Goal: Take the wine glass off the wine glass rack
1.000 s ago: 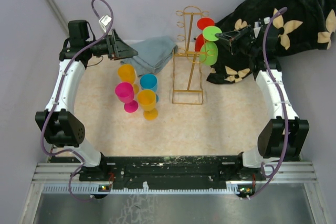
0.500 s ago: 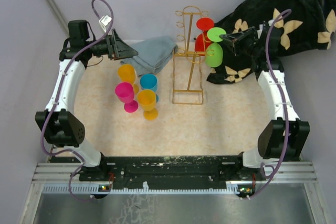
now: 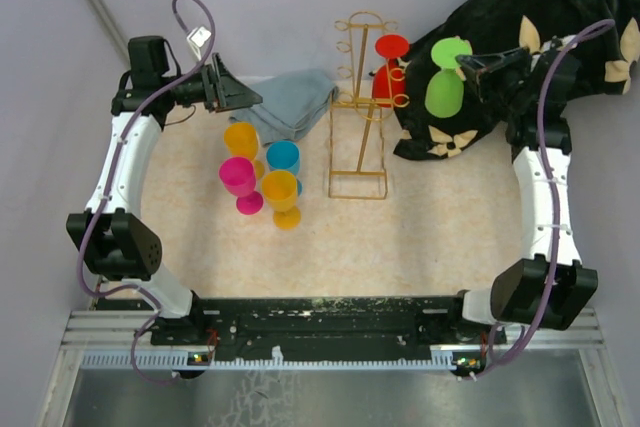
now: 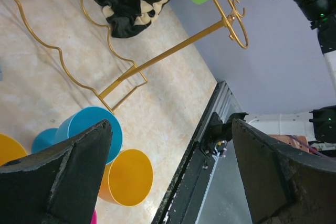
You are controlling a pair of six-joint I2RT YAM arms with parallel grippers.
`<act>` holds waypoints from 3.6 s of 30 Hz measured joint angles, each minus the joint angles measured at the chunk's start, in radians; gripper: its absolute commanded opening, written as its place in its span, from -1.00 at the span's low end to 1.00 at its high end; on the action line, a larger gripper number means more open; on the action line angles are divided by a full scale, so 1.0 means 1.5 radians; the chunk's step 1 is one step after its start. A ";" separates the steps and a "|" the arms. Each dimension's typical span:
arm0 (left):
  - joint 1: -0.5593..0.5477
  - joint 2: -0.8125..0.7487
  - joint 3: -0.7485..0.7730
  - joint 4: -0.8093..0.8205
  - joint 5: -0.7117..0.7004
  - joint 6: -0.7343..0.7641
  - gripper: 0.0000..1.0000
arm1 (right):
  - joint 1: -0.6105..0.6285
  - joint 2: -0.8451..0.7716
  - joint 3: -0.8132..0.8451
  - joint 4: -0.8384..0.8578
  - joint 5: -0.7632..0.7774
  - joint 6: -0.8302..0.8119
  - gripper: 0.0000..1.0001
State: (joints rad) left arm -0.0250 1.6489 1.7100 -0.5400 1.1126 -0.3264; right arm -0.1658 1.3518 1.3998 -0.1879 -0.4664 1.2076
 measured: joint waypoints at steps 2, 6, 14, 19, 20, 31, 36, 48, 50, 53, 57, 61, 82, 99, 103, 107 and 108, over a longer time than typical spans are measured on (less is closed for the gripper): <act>0.005 0.000 0.010 -0.001 -0.008 0.001 1.00 | -0.012 -0.004 0.028 0.003 0.001 0.001 -1.00; 0.017 0.000 0.020 0.010 -0.019 -0.010 1.00 | -0.021 0.027 0.145 0.073 -0.018 0.021 -1.00; 0.040 -0.005 -0.005 0.112 -0.003 -0.117 1.00 | 0.043 0.163 0.397 0.355 -0.098 0.150 -1.00; 0.045 -0.005 -0.026 0.315 0.050 -0.302 1.00 | 0.160 0.192 0.388 0.439 -0.123 0.184 -1.00; 0.045 -0.005 -0.031 0.379 0.060 -0.356 1.00 | 0.178 0.192 0.370 0.456 -0.126 0.189 -1.00; 0.045 0.002 -0.013 0.747 0.099 -0.653 1.00 | 0.312 0.192 0.176 0.573 -0.106 0.220 -1.00; 0.045 0.020 -0.013 0.775 0.101 -0.673 1.00 | 0.361 0.192 0.139 0.608 -0.092 0.226 -1.00; 0.045 0.063 -0.009 0.791 0.103 -0.680 1.00 | 0.411 0.192 0.094 0.675 -0.067 0.234 -1.00; 0.045 0.064 -0.002 0.792 0.103 -0.680 1.00 | 0.421 0.192 0.088 0.683 -0.065 0.238 -1.00; 0.045 0.064 0.005 0.794 0.103 -0.680 1.00 | 0.435 0.193 0.087 0.690 -0.062 0.240 -1.00; 0.044 0.064 0.007 0.795 0.103 -0.680 1.00 | 0.451 0.195 0.086 0.708 -0.059 0.245 -1.00; 0.042 0.064 0.007 0.796 0.103 -0.680 1.00 | 0.460 0.206 0.083 0.736 -0.056 0.251 -1.00; 0.036 -0.086 -0.037 0.792 0.098 -0.695 -0.22 | 0.461 0.241 0.047 0.927 -0.050 0.345 -1.00; 0.105 -0.092 0.025 0.761 0.150 -0.645 -1.00 | 0.451 0.253 0.002 0.862 -0.080 0.305 0.42; 0.174 -0.055 0.083 0.570 0.149 -0.467 -1.00 | 0.447 0.186 -0.012 0.782 -0.108 0.242 0.62; 0.200 -0.014 0.204 0.239 0.073 -0.177 -1.00 | 0.436 0.089 -0.010 0.665 -0.121 0.150 0.64; 0.200 -0.006 0.237 0.159 0.042 -0.107 -1.00 | 0.432 0.063 -0.005 0.623 -0.123 0.120 0.65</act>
State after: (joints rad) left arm 0.2752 1.6402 2.0651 -0.3008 1.1763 -0.4862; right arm 0.4820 1.4464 1.3926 0.7467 -0.6510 1.3872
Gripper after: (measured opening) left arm 0.022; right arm 0.816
